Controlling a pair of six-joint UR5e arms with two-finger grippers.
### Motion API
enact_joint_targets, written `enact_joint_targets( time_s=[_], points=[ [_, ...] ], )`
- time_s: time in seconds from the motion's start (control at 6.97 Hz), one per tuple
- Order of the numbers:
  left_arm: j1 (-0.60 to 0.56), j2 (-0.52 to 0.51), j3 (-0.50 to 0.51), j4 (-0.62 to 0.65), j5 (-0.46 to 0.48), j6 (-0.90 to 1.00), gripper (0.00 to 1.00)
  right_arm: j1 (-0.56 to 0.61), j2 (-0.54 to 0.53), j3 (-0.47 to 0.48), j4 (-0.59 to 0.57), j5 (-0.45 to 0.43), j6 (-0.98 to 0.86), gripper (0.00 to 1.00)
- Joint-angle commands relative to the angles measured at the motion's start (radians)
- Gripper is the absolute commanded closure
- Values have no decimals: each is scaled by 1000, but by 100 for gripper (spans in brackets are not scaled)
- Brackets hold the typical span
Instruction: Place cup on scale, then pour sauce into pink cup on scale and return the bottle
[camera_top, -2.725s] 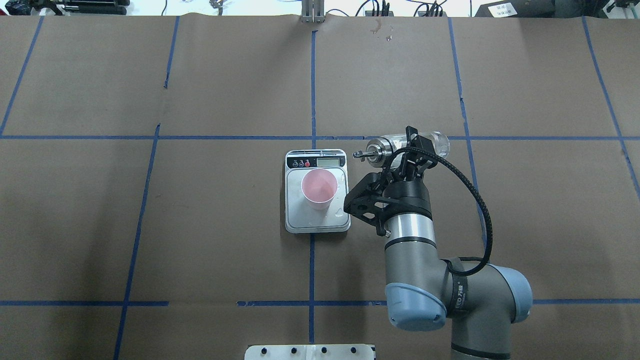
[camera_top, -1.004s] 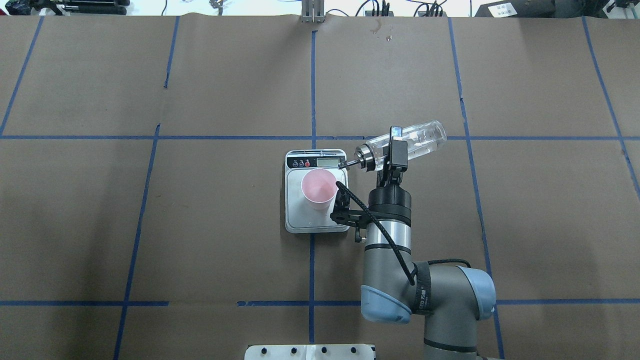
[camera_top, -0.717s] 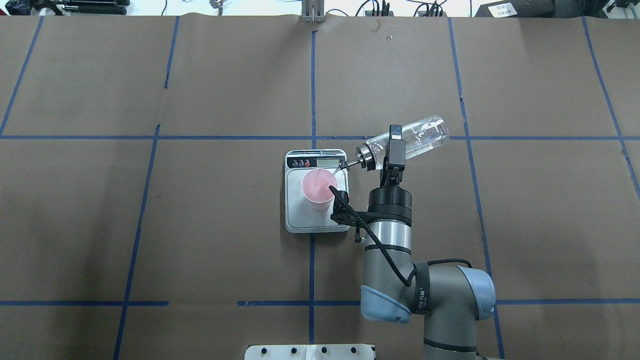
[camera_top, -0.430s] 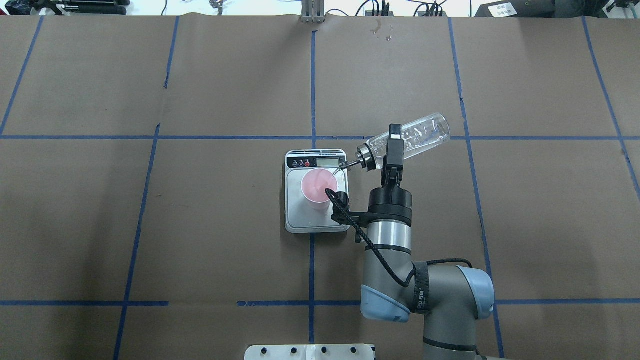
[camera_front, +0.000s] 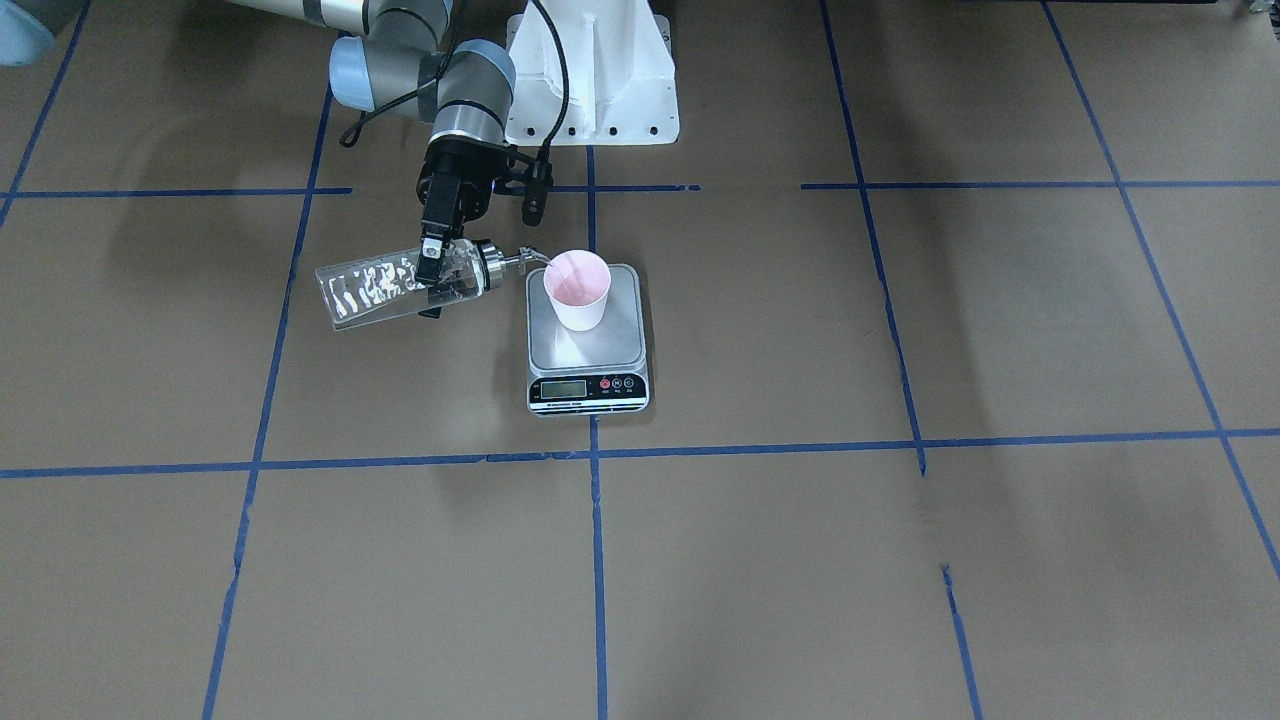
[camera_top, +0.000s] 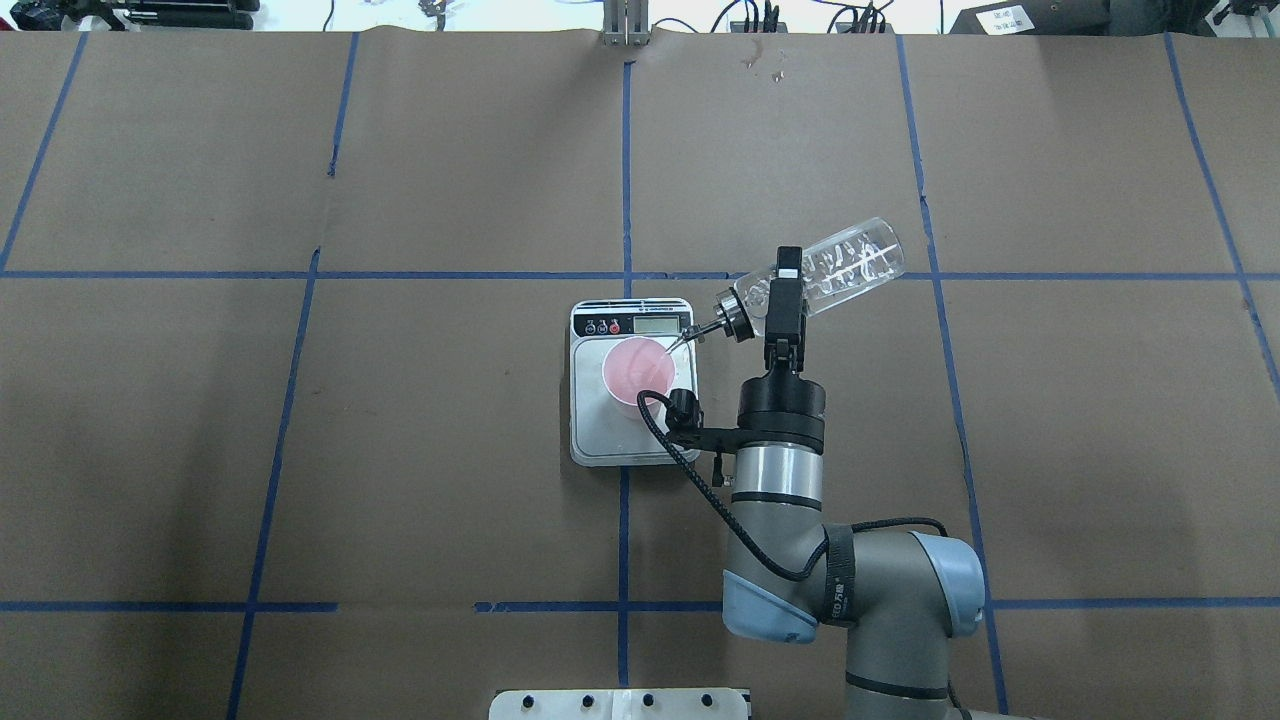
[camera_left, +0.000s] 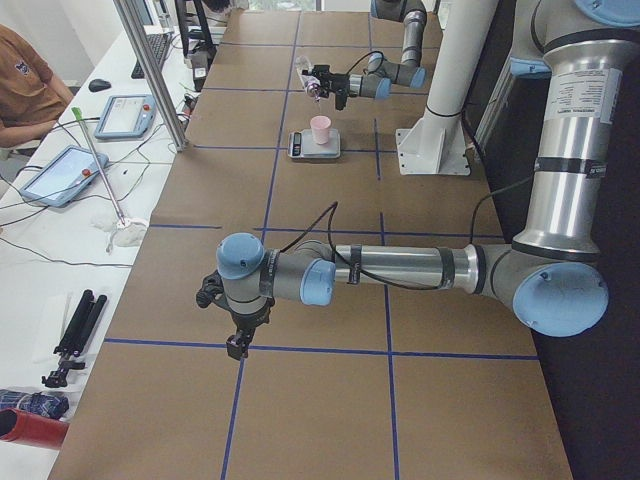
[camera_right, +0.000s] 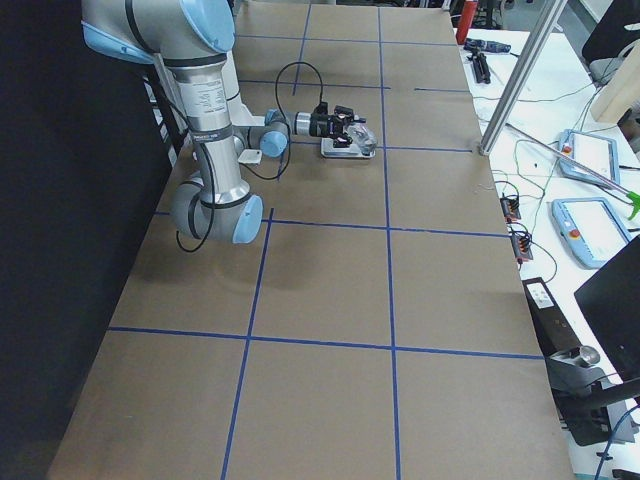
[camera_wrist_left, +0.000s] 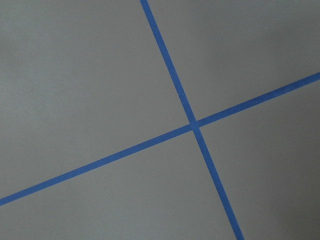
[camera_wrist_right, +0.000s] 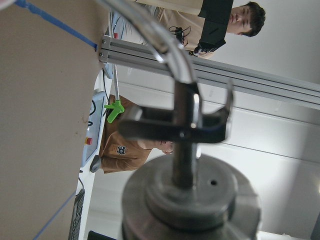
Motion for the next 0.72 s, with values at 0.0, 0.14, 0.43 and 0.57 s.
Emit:
enact_joint_targets(
  time_s=[0.0, 0.14, 0.43, 0.57],
  points=[
    [0, 0, 0, 1, 0, 0, 0, -1, 1, -3, -1, -59, -10, 100],
    [-2, 0, 0, 3, -2, 0, 0, -1, 0, -11, 0, -77, -15, 100],
    [-2, -2, 0, 10, -2, 0, 0, -3, 0, -17, 0, -117, -27, 100],
    [-2, -2, -2, 12, -3, 0, 0, -4, 0, -23, 0, -131, -27, 100]
  ],
)
